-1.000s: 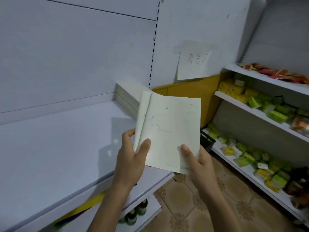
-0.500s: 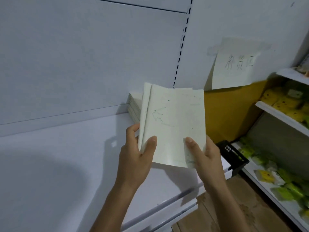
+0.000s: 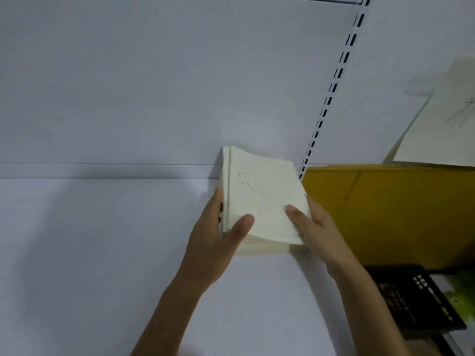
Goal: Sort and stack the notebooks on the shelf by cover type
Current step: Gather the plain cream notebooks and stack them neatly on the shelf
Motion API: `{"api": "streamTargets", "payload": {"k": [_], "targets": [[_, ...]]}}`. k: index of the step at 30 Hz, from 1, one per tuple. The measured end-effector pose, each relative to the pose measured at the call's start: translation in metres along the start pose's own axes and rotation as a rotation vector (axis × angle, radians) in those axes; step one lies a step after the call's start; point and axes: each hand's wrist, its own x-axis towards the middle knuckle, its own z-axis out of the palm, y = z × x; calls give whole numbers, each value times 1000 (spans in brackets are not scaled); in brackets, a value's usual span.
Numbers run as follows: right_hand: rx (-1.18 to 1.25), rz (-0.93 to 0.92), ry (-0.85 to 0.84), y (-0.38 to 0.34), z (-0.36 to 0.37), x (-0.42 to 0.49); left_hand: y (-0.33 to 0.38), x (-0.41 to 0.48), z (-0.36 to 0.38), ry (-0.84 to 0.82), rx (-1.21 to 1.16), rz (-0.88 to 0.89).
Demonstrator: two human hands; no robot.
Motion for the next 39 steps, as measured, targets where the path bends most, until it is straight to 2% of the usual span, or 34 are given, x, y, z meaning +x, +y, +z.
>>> {"api": "streamTargets", "payload": {"k": [6, 13, 18, 22, 32, 39], "targets": [[130, 51, -95, 2, -10, 21, -11, 0, 7, 39, 93, 70], [161, 31, -157, 3, -7, 30, -19, 3, 12, 36, 161, 23], [274, 92, -229, 8, -10, 31, -22, 2, 13, 45, 215, 50], [390, 172, -179, 8, -8, 30, -22, 1, 15, 50, 224, 86], [307, 187, -57, 7, -2, 32, -25, 0, 18, 63, 173, 123], [376, 234, -59, 10, -4, 31, -23, 0, 20, 84, 199, 92]]}}
